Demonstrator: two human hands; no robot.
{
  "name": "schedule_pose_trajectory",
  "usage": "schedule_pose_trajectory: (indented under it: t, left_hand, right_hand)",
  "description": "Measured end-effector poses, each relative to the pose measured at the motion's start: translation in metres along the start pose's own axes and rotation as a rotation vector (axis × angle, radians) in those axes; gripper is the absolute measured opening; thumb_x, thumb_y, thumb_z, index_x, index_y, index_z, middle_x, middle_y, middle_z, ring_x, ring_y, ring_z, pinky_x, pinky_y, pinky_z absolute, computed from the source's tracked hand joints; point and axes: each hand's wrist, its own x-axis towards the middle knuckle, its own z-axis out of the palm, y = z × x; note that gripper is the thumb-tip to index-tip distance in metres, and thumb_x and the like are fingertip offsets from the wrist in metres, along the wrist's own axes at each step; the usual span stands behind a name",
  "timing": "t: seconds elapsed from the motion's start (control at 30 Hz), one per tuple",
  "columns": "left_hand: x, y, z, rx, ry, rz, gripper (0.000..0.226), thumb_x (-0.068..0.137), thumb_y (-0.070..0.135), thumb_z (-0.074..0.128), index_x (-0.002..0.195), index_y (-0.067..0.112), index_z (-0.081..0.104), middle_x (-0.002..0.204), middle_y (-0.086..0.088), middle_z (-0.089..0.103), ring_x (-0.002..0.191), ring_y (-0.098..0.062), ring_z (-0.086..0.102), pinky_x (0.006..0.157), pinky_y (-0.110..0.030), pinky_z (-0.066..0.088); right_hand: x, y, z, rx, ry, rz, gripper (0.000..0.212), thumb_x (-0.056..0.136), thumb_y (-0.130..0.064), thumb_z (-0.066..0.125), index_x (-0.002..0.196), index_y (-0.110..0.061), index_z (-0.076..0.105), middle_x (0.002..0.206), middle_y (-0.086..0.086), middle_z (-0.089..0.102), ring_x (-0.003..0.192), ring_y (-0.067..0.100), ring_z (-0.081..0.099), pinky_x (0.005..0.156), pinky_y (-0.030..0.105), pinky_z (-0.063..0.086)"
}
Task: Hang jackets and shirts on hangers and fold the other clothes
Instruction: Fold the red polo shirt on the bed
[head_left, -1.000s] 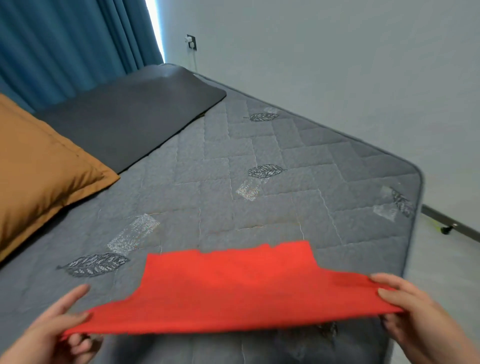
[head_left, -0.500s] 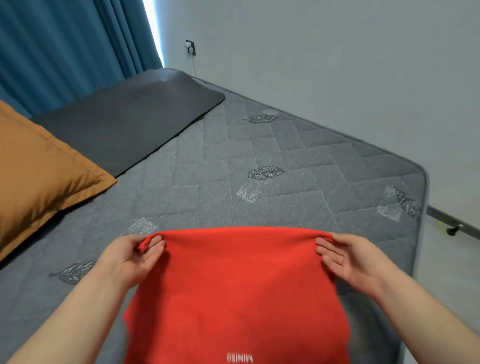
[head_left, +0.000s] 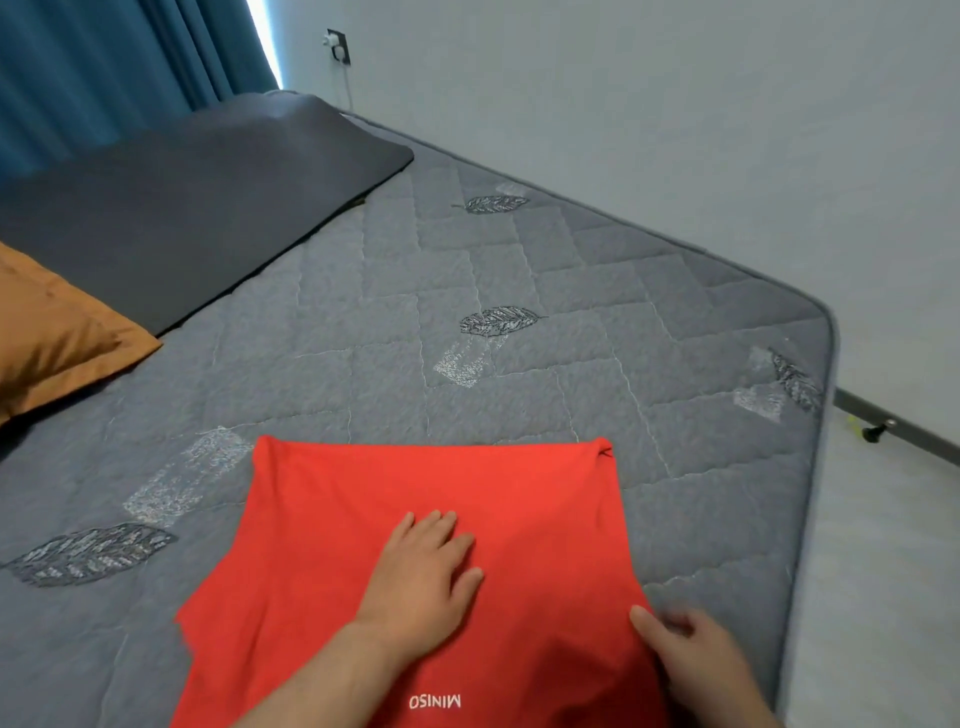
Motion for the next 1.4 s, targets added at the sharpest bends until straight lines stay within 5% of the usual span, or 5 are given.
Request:
schedule_pose_trajectory:
  t: [0.27,0.43,0.77,1.13,1.4]
  left_hand:
    - [0.167,0.075,-0.002,-0.301,-0.336,-0.029,0.076,0.082,0.000,0.049,0.152,0.015,0.023,0.159,-0.012,0.021,0.144,-0.024,0.027,0.117,-0.028,0.023]
    - [0.188,0.088,-0.019,-0.393,-0.570,-0.178,0.024,0.079,-0.005,0.050,0.093,0.013,0.059,0.070,-0.009,0.056,0.054,-0.021,0.055,0.041,-0.024,0.046]
    - [0.131,-0.043,-0.087,-1.150,-0.230,-0.512,0.034,0.091,-0.006,0.043,0.067,0.015,0.053,0.048,0.004,0.056,0.049,-0.011,0.052,0.051,-0.020,0.044]
    - [0.031,-0.192,-0.106,-1.540,-0.013,-0.859,0.022,0.088,0.008,0.052,0.079,0.001,0.071,0.077,-0.018,0.070,0.062,-0.027,0.066,0.061,-0.037,0.059]
    - [-0.133,-0.136,-0.055,-0.879,0.296,-0.922,0.018,0.083,0.027,0.074,0.089,0.013,0.065,0.081,0.003,0.067,0.073,-0.014,0.060,0.064,-0.027,0.045]
  right_hand:
    - [-0.023,0.014,0.016,0.261,-0.052,0.033,0.019,0.076,-0.012,0.080,0.089,-0.006,0.068,0.067,0.004,0.068,0.057,0.015,0.060,0.049,0.023,0.046]
    - [-0.032,0.005,0.024,0.322,-0.111,-0.001,0.013,0.061,-0.013,0.081,0.073,-0.011,0.077,0.077,0.011,0.075,0.083,0.030,0.069,0.085,0.051,0.055]
    - [-0.117,-0.103,0.108,0.173,-0.394,-0.460,0.046,0.076,0.002,0.061,0.103,-0.036,0.060,0.084,-0.032,0.068,0.075,-0.015,0.061,0.072,0.004,0.044]
    - [-0.140,-0.125,0.332,0.053,-0.644,-0.368,0.089,0.062,-0.026,0.050,0.145,-0.041,0.025,0.121,0.004,0.064,0.108,0.024,0.064,0.092,0.043,0.053]
    - [-0.155,-0.079,0.214,0.017,-0.162,-0.427,0.028,0.083,-0.006,0.069,0.091,-0.033,0.066,0.080,-0.009,0.065,0.066,0.002,0.060,0.066,0.011,0.045]
